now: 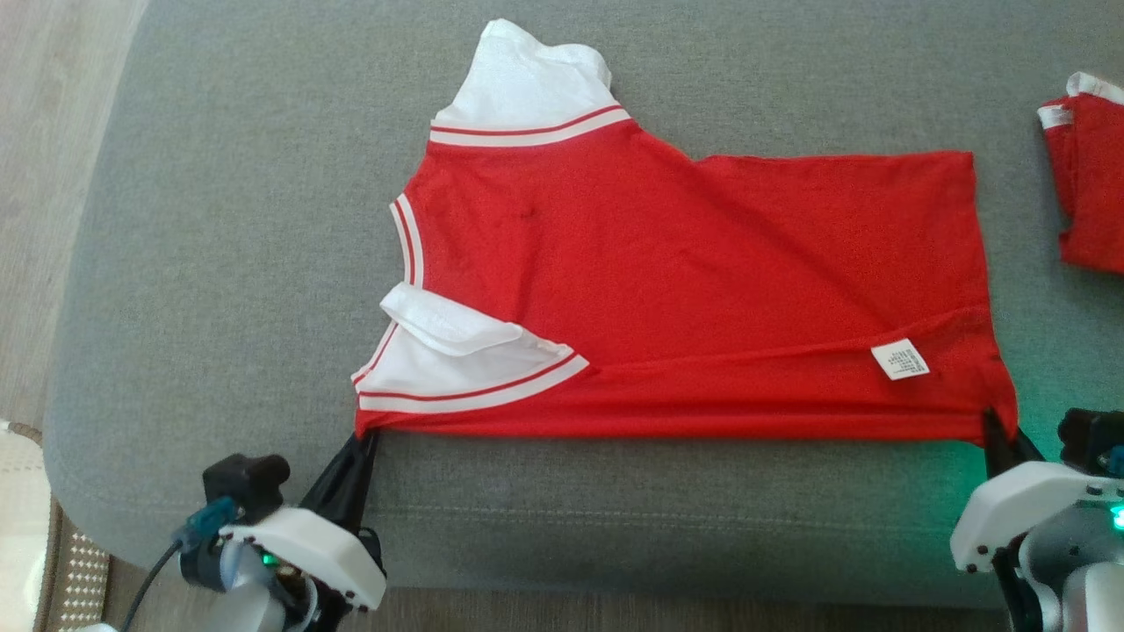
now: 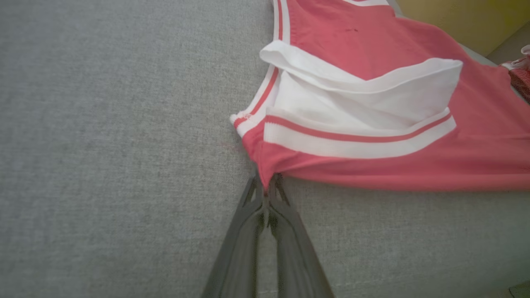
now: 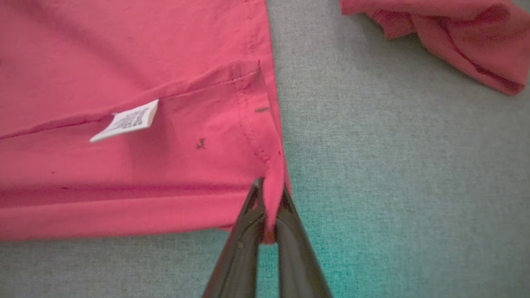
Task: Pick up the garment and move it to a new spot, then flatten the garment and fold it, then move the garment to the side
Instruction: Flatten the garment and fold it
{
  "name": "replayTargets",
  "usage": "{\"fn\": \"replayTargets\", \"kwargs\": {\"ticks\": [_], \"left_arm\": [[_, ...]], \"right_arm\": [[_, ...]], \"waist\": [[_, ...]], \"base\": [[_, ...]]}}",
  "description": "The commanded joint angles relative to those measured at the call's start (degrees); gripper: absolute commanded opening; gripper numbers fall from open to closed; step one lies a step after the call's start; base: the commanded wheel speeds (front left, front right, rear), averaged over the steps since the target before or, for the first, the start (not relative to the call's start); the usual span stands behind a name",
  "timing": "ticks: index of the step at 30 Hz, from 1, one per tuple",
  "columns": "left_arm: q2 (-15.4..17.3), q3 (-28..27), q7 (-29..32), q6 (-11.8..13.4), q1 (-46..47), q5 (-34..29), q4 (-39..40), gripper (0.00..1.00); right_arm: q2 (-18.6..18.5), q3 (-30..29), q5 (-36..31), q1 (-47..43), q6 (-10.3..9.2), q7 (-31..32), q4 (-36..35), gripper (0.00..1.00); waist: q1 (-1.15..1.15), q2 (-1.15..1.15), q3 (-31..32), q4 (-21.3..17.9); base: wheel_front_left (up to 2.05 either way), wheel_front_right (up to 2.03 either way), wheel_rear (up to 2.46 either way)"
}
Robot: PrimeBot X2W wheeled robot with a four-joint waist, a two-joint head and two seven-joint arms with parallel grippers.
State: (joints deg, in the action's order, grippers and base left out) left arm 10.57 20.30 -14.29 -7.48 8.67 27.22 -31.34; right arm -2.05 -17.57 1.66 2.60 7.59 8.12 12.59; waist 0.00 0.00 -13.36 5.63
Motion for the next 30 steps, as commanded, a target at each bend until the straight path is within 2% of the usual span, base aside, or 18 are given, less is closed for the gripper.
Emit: {"fn": "replayTargets", "kwargs": {"ticks": [1, 2, 3, 4, 5, 7, 8, 14, 20, 25, 27, 30], "left_arm": [[2.08, -2.38, -0.62, 0.94, 0.25, 0.12, 1.61, 0.0], [2.0, -2.5, -0.55, 1.12, 0.09, 0.34, 1.75, 0.0], [1.99, -2.52, -0.49, 1.27, -0.01, 0.44, 1.89, 0.0], [2.01, -2.52, -0.5, 1.54, -0.05, 0.36, 2.05, 0.0], [1.97, -2.56, -0.46, 1.9, -0.08, 0.34, 2.17, 0.0], [1.74, -2.55, 0.2, 2.56, -0.12, 0.5, 2.48, 0.83], [1.6, -2.51, 0.68, 2.89, -0.13, 0.6, 2.78, 1.0], [1.88, -1.37, 4.13, 3.51, -0.22, 0.46, 3.94, 1.0], [3.24, -1.66, 9.11, 5.96, -1.36, 0.92, 9.85, 1.0], [6.97, -3.74, 11.68, 7.26, 2.94, 0.12, 20.39, 1.0], [9.65, -4.06, 14.28, 7.02, 7.37, -1.32, 23.52, 1.0], [12.51, -4.92, 18.27, 5.35, 16.24, -1.64, 26.14, 1.0]], "right_arm": [[-0.83, -0.14, 0.1, -0.36, -0.1, 0.31, -2.36, 0.01], [-0.83, -0.3, -0.17, -0.52, -0.1, 0.25, -2.55, 0.27], [-0.83, -0.5, -0.3, -0.59, -0.1, -0.01, -2.76, 0.46], [-0.83, -0.75, -0.28, -0.59, -0.1, -0.31, -2.91, 0.83], [-0.83, -0.96, -0.27, -0.51, -0.1, -0.49, -3.03, 1.0], [-0.83, -1.37, -0.68, -0.22, -0.1, -1.05, -3.63, 1.0], [-0.83, -1.62, -0.94, -0.04, -0.1, -1.23, -4.01, 1.0], [-0.83, -1.77, -1.28, 0.55, -0.1, -1.36, -5.75, 1.0], [-0.83, -0.28, -2.01, 1.11, -0.1, -1.6, -8.07, 1.0], [-0.83, 2.53, -1.12, 2.41, -0.1, -2.37, -9.0, 1.0], [-0.83, 3.85, -0.76, 2.99, -0.1, -2.48, -9.29, 1.0], [-0.83, 5.2, -0.51, 4.01, -0.1, -2.38, -9.95, 1.0]], "waist": [[0.0, 0.0, 0.21, -0.02], [0.0, 0.0, 0.34, -0.02], [0.0, 0.0, 0.48, -0.02], [0.0, 0.0, 0.62, -0.02], [0.0, 0.0, 0.8, -0.06], [0.0, 0.0, 1.05, -0.2], [0.0, 0.0, 1.12, -0.27], [0.0, 0.0, 1.3, -0.56], [0.0, 0.0, 0.94, -1.3], [0.0, 0.0, -0.61, -1.66], [0.0, 0.0, -1.74, -1.8], [0.0, 0.0, -4.05, -2.16]], "base": [[0.0, 0.0, 0.0], [0.0, 0.0, 0.0], [0.0, 0.0, 0.0], [0.0, 0.0, 0.0], [0.0, 0.0, 0.0], [0.0, 0.0, 0.0], [0.0, 0.0, 0.0], [0.0, 0.0, 0.0], [0.0, 0.0, 0.0], [0.0, 0.0, 0.0], [0.0, 0.0, 0.0], [0.0, 0.0, 0.0]]}}
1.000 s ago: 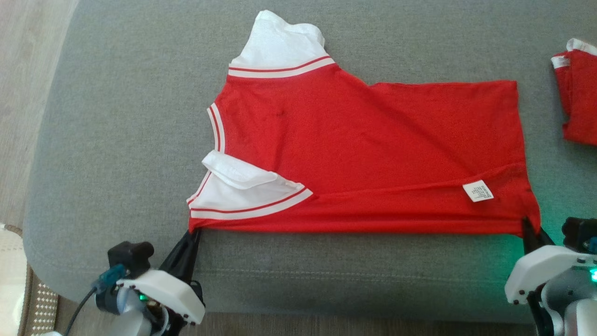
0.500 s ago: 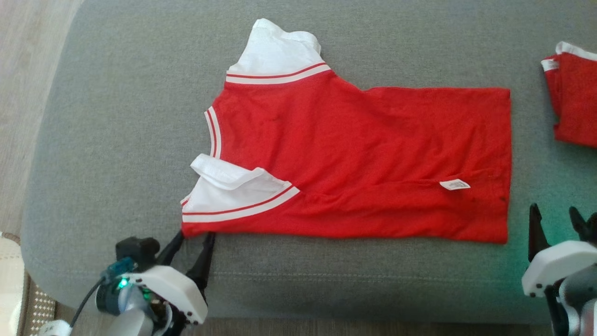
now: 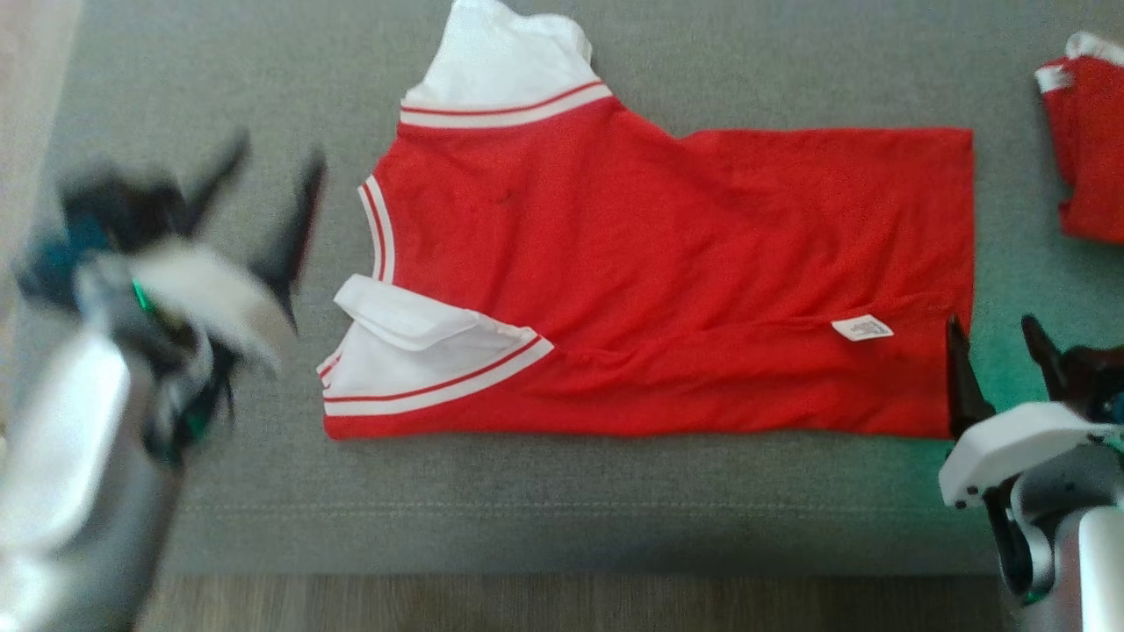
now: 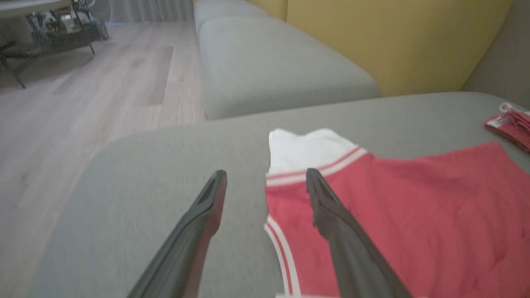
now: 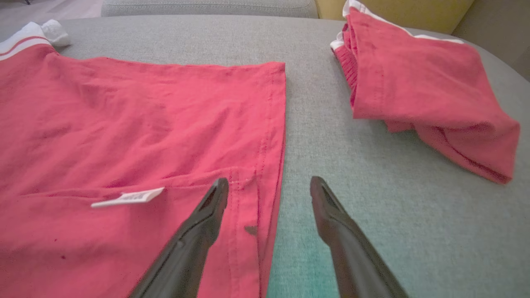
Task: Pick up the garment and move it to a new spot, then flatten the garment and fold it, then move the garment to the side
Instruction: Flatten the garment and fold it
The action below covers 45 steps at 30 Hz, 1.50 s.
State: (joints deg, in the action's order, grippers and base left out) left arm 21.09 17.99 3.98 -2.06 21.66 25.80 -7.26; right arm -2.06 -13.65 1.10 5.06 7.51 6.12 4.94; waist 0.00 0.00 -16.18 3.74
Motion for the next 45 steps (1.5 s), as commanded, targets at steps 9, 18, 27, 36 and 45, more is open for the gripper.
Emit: {"fn": "replayTargets", "kwargs": {"ticks": [9, 18, 27, 36, 45], "left_arm": [[6.13, 4.08, 12.28, -5.35, 30.61, 7.82, -10.25, 1.0], [14.54, 18.43, 14.99, -5.41, 46.73, 20.7, -18.03, 1.0], [19.45, 28.68, 14.19, -5.42, 55.46, 24.15, -21.93, 1.0], [21.21, 34.25, 15.04, -5.42, 61.72, 23.85, -28.46, 1.0], [22.09, 40.01, 18.06, -5.42, 64.98, 26.71, -30.79, 1.0]], "right_arm": [[-0.82, 5.25, -0.24, 5.99, -0.02, 0.23, -6.02, 1.0], [-0.82, 6.88, 0.64, 8.12, -0.02, -0.67, -9.31, 1.0], [-0.82, 8.55, 2.45, 9.35, -0.02, -2.7, -8.57, 1.0], [-0.82, 9.93, 3.47, 10.45, -0.02, -4.07, -7.61, 1.0], [-0.82, 9.81, 4.63, 10.84, -0.02, -5.77, -6.49, 1.0]], "waist": [[0.0, 0.0, -10.5, -3.76], [0.0, 0.0, -17.95, -8.67], [0.0, 0.0, -21.5, -11.95], [0.0, 0.0, -24.02, -14.78], [0.0, 0.0, -24.97, -16.38]], "base": [[0.0, 0.0, 0.0], [0.0, 0.0, 0.0], [0.0, 0.0, 0.0], [0.0, 0.0, 0.0], [0.0, 0.0, 0.0]]}}
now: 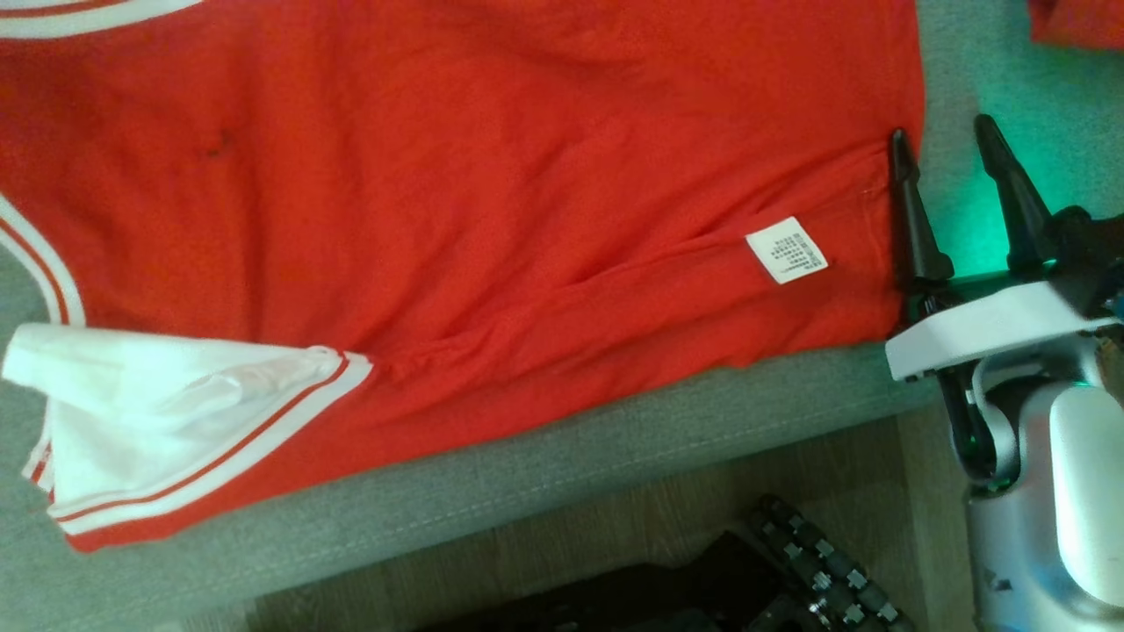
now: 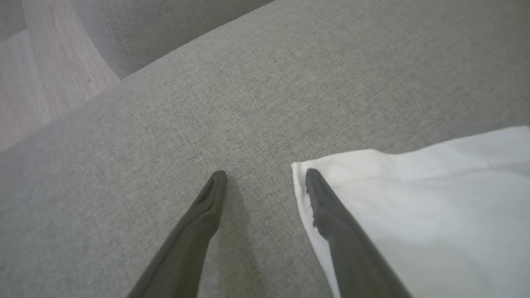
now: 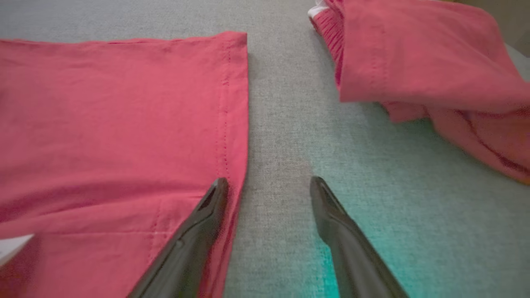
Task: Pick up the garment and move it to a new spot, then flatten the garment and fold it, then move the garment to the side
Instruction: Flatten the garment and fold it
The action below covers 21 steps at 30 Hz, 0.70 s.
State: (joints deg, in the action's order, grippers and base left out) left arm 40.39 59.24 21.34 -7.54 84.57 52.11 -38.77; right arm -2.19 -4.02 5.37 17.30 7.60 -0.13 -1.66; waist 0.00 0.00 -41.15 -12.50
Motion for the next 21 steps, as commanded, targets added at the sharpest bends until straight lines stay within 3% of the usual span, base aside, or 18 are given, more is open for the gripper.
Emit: {"fn": "replayTargets", "kwargs": {"ticks": [1, 11, 12, 13, 14, 15, 16, 17, 21], "left_arm": [[3.02, -0.55, 1.19, 0.06, 2.2, 0.9, 0.79, 1.0], [6.01, 6.83, 6.51, 0.06, 3.32, 7.26, 7.51, 1.0], [6.45, 7.56, 6.04, 0.06, 3.67, 7.16, 8.24, 0.84], [6.81, 8.32, 5.57, 0.06, 3.97, 7.09, 8.86, 0.52], [7.1, 8.95, 4.88, 0.06, 4.3, 6.94, 9.2, 0.46], [7.35, 9.6, 4.0, 0.06, 4.7, 6.36, 9.4, 0.31], [7.54, 10.18, 2.91, 0.06, 5.08, 5.7, 9.51, 0.04], [7.67, 10.63, 1.57, 0.06, 5.46, 5.06, 9.47, 0.0], [7.44, 11.89, -2.7, 0.06, 5.88, 4.13, 7.8, 0.0]], "right_arm": [[-0.69, 0.24, 0.48, -1.33, -0.11, 0.34, 0.2, 1.0], [-0.69, -0.2, 0.8, -0.68, -0.11, -0.4, -0.44, 1.0], [-0.69, -0.18, 0.74, -0.56, -0.11, -0.38, -0.5, 1.0], [-0.69, -0.12, 0.7, -0.44, -0.11, -0.35, -0.59, 1.0], [-0.69, 0.01, 0.66, -0.29, -0.11, -0.38, -0.7, 1.0], [-0.69, 0.19, 0.69, -0.11, -0.11, -0.42, -0.8, 1.0], [-0.69, 0.39, 0.74, 0.07, -0.11, -0.41, -0.89, 1.0], [-0.69, 0.62, 0.72, 0.26, -0.11, -0.38, -1.02, 1.0], [-0.69, 1.6, 0.39, 1.89, -0.11, 0.02, -1.44, 1.0]], "waist": [[0.0, 0.0, 0.01, -0.33], [0.0, 0.0, 0.24, -1.07], [0.0, 0.0, 0.21, -1.14], [0.0, 0.0, 0.17, -1.2], [0.0, 0.0, 0.14, -1.28], [0.0, 0.0, 0.1, -1.35], [0.0, 0.0, 0.09, -1.43], [0.0, 0.0, 0.1, -1.51], [0.0, 0.0, 0.67, -1.54]], "base": [[0.0, 0.0, 0.0], [0.0, 0.0, 0.0], [0.0, 0.0, 0.0], [0.0, 0.0, 0.0], [0.0, 0.0, 0.0], [0.0, 0.0, 0.0], [0.0, 0.0, 0.0], [0.0, 0.0, 0.0], [0.0, 0.0, 0.0]]}}
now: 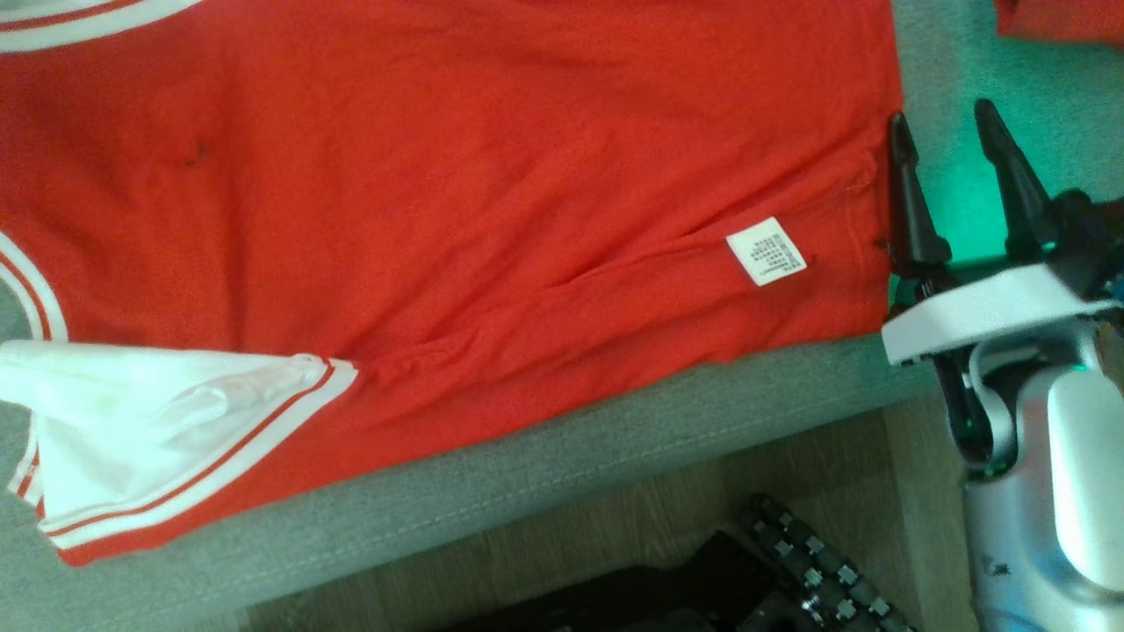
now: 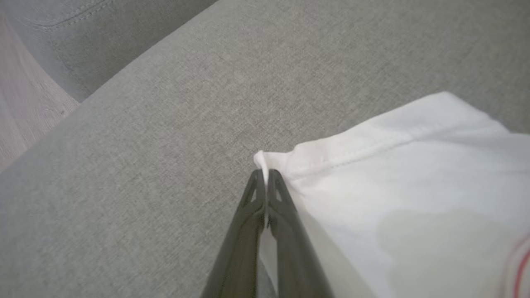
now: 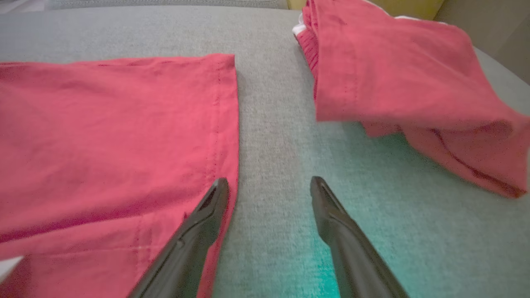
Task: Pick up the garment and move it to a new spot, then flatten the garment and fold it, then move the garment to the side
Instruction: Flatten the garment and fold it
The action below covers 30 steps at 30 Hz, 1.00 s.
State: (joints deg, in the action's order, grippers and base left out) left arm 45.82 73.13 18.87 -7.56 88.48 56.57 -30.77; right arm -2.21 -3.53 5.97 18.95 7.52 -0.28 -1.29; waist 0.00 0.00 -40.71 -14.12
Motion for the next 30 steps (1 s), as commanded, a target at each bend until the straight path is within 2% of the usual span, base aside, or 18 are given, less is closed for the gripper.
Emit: {"fn": "replayTargets", "kwargs": {"ticks": [1, 8, 16, 23, 25, 26, 28, 29, 30], "left_arm": [[1.84, -1.73, -1.09, 0.08, 1.97, -0.45, -0.53, 0.0], [0.48, -0.8, -6.65, 0.08, 1.3, 0.25, -2.55, 0.0], [-0.75, -0.07, -10.75, 0.08, 0.17, 1.18, -2.89, 0.0], [-1.29, 0.14, -11.89, 0.08, 0.11, 1.66, -2.09, 0.0], [-1.33, 0.17, -11.96, 0.08, 0.03, 1.53, -1.8, 0.0], [-1.36, 0.18, -12.0, 0.08, -0.05, 1.43, -1.7, 0.0], [-1.49, 0.2, -12.03, 0.08, -0.39, 1.22, -1.63, 0.0], [-1.56, 0.2, -12.03, 0.08, -0.58, 1.13, -1.64, 0.0], [-1.63, 0.2, -12.03, 0.08, -0.77, 1.01, -1.65, 0.0]], "right_arm": [[-0.66, 1.53, 0.02, 0.86, -0.03, 0.46, -1.89, 1.0], [-0.66, 2.47, 2.24, 7.12, -0.03, 4.94, 0.05, 1.0], [-0.66, 2.02, 3.38, 19.5, -0.03, 11.09, 12.39, 1.0], [-0.66, 0.53, -0.03, 27.22, -0.03, 12.79, 23.25, 1.0], [-0.66, 0.18, -0.64, 28.43, -0.03, 13.13, 25.44, 0.77], [-0.66, 0.23, -0.62, 28.89, -0.03, 13.35, 26.34, 0.59], [-0.66, 0.54, -0.26, 29.62, -0.03, 13.83, 27.8, 0.31], [-0.66, 0.78, -0.21, 29.94, -0.03, 13.74, 28.23, 0.07], [-0.66, 0.97, -0.54, 30.26, -0.03, 13.42, 28.34, 0.0]], "waist": [[0.0, 0.0, 0.54, 0.2], [0.0, 0.0, 2.95, 1.28], [0.0, 0.0, 5.35, 3.72], [0.0, 0.0, 6.09, 5.61], [0.0, 0.0, 6.1, 5.99], [0.0, 0.0, 6.11, 6.16], [0.0, 0.0, 6.15, 6.41], [0.0, 0.0, 6.19, 6.49], [0.0, 0.0, 6.27, 6.56]], "base": [[0.0, 0.0, 0.0], [0.0, 0.0, 0.0], [0.0, 0.0, 0.0], [0.0, 0.0, 0.0], [0.0, 0.0, 0.0], [0.0, 0.0, 0.0], [0.0, 0.0, 0.0], [0.0, 0.0, 0.0], [0.0, 0.0, 0.0]]}}
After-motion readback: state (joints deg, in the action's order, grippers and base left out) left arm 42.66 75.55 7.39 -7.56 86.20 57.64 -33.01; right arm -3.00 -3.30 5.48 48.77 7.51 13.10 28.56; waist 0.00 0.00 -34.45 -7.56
